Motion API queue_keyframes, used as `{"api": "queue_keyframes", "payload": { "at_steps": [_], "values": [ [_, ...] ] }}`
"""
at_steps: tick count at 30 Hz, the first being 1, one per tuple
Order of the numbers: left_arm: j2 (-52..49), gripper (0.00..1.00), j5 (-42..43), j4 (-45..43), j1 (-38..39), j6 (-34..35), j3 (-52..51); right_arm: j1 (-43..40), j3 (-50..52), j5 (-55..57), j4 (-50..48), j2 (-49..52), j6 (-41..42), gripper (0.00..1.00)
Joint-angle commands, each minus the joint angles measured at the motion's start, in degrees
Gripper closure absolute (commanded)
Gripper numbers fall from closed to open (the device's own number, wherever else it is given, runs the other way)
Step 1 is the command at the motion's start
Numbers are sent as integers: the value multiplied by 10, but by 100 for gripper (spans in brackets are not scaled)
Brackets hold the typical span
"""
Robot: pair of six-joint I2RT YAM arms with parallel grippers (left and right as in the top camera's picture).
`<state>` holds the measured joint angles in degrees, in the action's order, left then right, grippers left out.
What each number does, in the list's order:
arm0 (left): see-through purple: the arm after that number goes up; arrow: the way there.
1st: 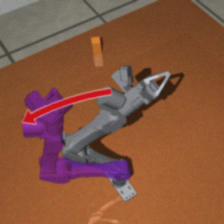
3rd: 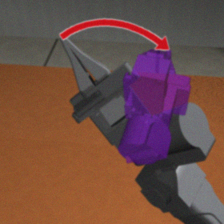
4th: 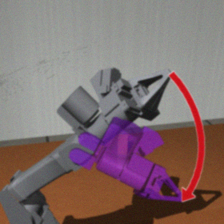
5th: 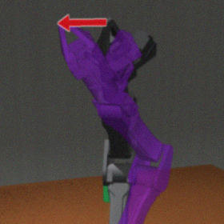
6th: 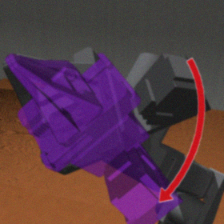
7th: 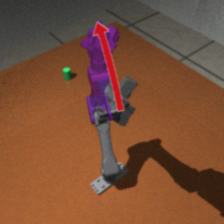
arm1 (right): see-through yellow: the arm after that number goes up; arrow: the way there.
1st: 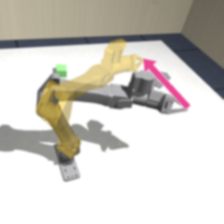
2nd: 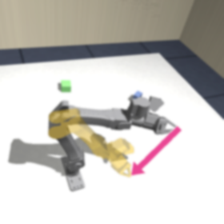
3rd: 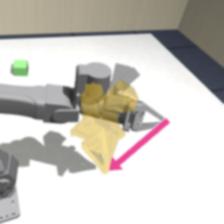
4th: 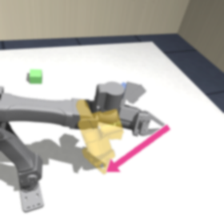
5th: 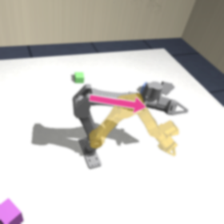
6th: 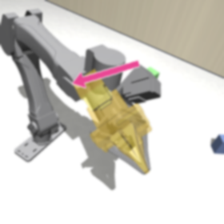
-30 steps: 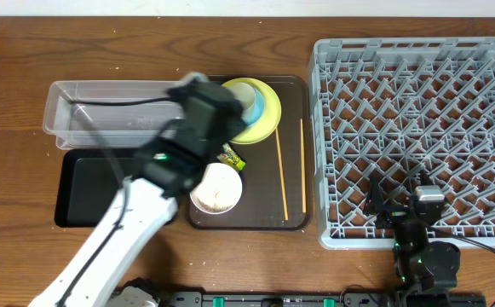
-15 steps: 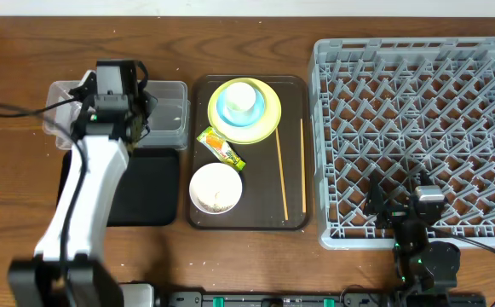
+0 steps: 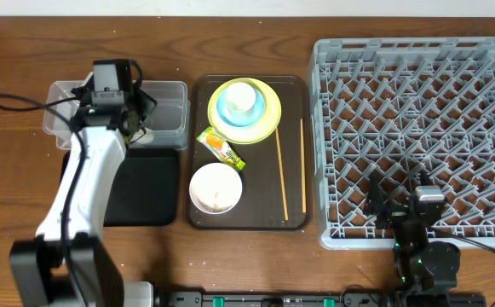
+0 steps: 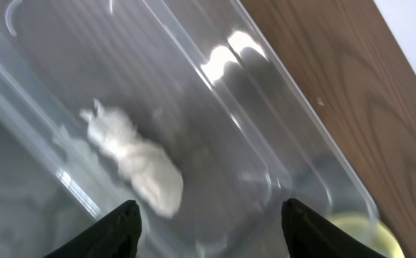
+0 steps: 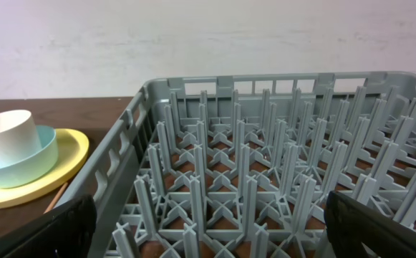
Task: Sort waste into correct bins and load items into the dishwasher rack
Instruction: 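Carry the tissue left and release it into the clear bin, then move the left gripper back to the snack wrapper and grasp it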
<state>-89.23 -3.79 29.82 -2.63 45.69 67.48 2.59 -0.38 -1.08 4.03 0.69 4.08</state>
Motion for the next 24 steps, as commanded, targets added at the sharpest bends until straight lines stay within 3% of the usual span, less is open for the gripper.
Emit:
{"api": "queue_keyframes", "payload": {
  "at_steps": [1, 3, 5, 11, 18, 24],
  "values": [
    [54, 39, 82, 34, 13, -28, 8, -7, 1, 0, 2, -3, -5, 1],
    [78, 51, 120, 71, 28, -28, 8, -7, 1, 0, 2, -2, -5, 1],
    [93, 57, 139, 103, 47, -28, 8, -7, 1, 0, 2, -3, -5, 1],
    [89, 58, 142, 176, 143, -29, 3, -7, 1, 0, 2, -3, -5, 1],
    [42, 58, 57, 161, 256, -28, 1, -7, 1, 0, 2, -3, -5, 1],
    [-10, 58, -3, 125, 300, -28, 1, -7, 1, 0, 2, -3, -5, 1]
  ]
}}
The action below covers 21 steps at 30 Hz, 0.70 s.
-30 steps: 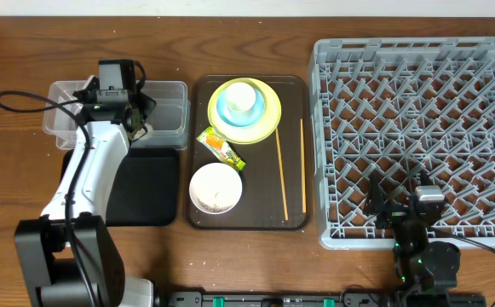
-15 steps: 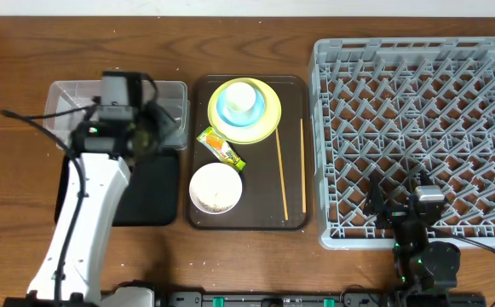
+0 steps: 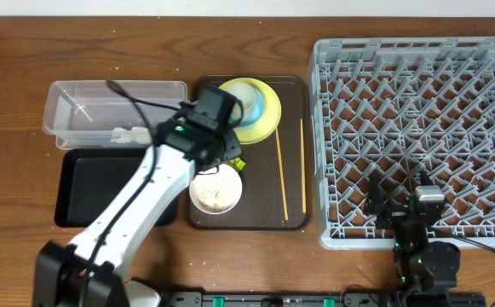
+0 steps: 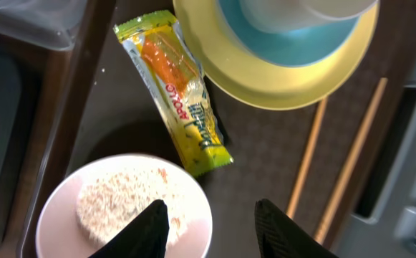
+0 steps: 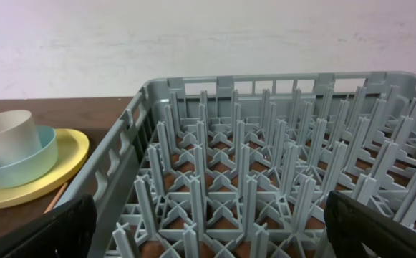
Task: Sort waste into correct bins and load items into the dishwasher rack
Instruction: 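Move the left gripper back to the snack wrapper and grasp it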
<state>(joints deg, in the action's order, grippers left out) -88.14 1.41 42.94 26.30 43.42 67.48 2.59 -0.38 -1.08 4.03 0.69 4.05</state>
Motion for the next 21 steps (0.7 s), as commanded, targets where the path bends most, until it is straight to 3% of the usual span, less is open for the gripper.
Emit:
{"api": "queue_keyframes", "payload": {
  "at_steps": [1, 21],
  "values": [
    [-31, 58, -58, -11, 13, -5, 1, -7, 1, 0, 2, -3, -5, 1],
    [-160, 62, -77, -119, 14, -95, 1, -7, 1, 0, 2, -3, -5, 1]
  ]
}}
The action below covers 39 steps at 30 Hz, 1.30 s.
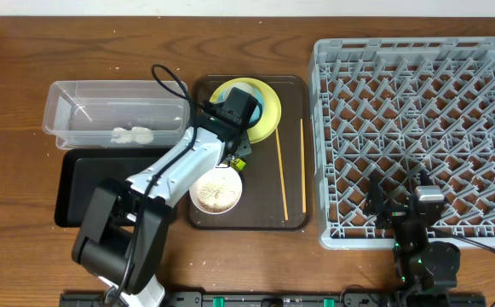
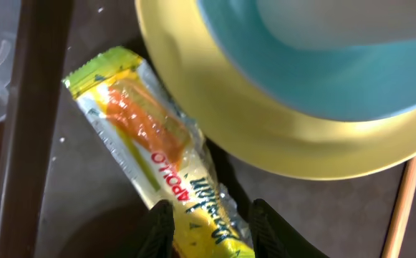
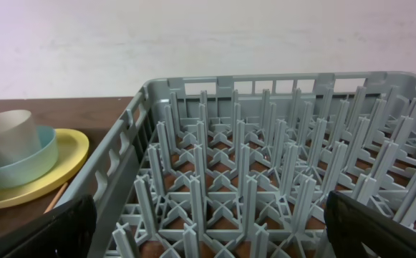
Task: Sort waste into correct bins and load items into the dishwasher rack
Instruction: 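Move the left gripper back to the snack wrapper and grasp it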
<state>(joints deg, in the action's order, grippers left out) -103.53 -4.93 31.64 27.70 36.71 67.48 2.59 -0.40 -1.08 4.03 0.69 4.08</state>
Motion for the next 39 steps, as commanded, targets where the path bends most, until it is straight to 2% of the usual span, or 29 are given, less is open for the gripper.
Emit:
{"api": "queue_keyframes", "payload": {
  "at_steps": [1, 8, 38, 39],
  "values": [
    [-7, 62, -14, -8, 0, -35, 1, -7, 1, 0, 2, -3, -5, 1],
    [-16, 63, -37, -12, 0, -40, 1, -7, 1, 0, 2, -3, -5, 1],
    [-81, 66, -37, -29, 0, -39, 1, -7, 1, 0, 2, -3, -5, 1],
    [-84, 72, -37, -29, 0, -39, 1, -7, 1, 0, 2, -3, -5, 1]
  ]
}}
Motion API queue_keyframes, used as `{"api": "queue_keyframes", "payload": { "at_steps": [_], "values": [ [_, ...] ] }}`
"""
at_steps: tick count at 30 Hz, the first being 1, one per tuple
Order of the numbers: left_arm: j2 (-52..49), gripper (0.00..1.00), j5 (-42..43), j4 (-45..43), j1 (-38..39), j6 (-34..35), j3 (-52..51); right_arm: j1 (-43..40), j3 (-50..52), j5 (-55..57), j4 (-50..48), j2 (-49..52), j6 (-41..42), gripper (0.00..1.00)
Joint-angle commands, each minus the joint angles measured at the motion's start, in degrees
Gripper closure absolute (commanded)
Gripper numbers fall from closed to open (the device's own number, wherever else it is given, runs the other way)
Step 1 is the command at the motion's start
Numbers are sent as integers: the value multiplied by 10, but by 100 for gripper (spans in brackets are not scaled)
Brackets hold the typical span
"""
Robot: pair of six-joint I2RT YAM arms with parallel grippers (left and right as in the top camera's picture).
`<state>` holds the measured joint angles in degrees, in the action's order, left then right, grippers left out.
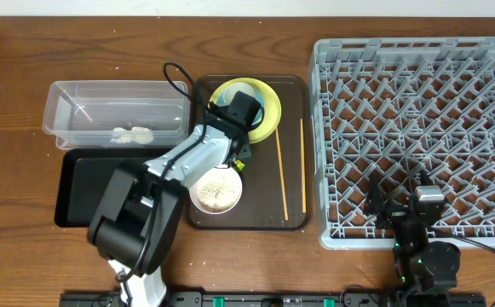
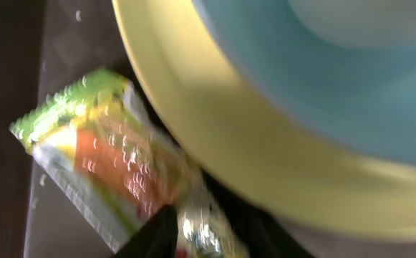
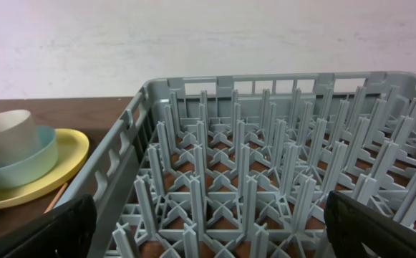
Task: Sort waste into correct bins and load items into the dishwasher rack
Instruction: 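Move the left gripper back to the snack wrapper and grasp it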
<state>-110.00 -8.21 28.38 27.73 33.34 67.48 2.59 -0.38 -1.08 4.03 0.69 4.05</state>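
Observation:
A yellow-green snack wrapper [image 2: 100, 154] lies on the brown tray [image 1: 294, 85], beside the yellow plate [image 1: 268, 119]. My left gripper [image 2: 197, 218] is low over the wrapper, its jaws drawn in on the wrapper's near end. From above, the left gripper [image 1: 237, 156] hides most of the wrapper [image 1: 241, 163]. The plate carries a blue bowl and white cup [image 3: 7, 132]. A white bowl of food [image 1: 215, 189] and two chopsticks [image 1: 281, 175] also lie on the tray. My right gripper [image 3: 208, 240] stands open at the grey dishwasher rack's [image 1: 417, 128] front edge.
A clear bin [image 1: 85, 107] holding a crumpled tissue [image 1: 132, 134] stands left of the tray. A black bin [image 1: 102, 183] lies in front of it. The left arm stretches across the black bin and the tray's left side.
My left gripper has come down closer onto the wrapper and its jaws have narrowed around it. The right arm is unchanged.
My left gripper was open over the clear bin with the tissue lying inside. It then hung open above the wrapper and white bowl, then lower beside the yellow plate. Now it is shut on the wrapper. The right gripper stayed open at the rack throughout.

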Motion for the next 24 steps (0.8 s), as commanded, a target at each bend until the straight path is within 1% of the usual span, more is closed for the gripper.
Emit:
{"api": "queue_keyframes", "payload": {
  "at_steps": [1, 6, 7, 9, 13, 24],
  "values": [
    [-20, 75, -5, 4, 0, -6, 1, -7, 1, 0, 2, -3, -5, 1],
    [-13, 81, -5, -5, -2, -6, 1, -7, 1, 0, 2, -3, -5, 1],
    [-10, 87, -5, -5, -2, -6, 2, -7, 1, 0, 2, -3, -5, 1],
    [0, 94, -5, -5, -3, -6, 2, -7, 1, 0, 2, -3, -5, 1],
    [31, 94, -5, -4, -4, -6, 2, -7, 1, 0, 2, -3, -5, 1],
    [159, 94, -11, 0, -6, -5, 2, -7, 1, 0, 2, -3, -5, 1]
  ]
}}
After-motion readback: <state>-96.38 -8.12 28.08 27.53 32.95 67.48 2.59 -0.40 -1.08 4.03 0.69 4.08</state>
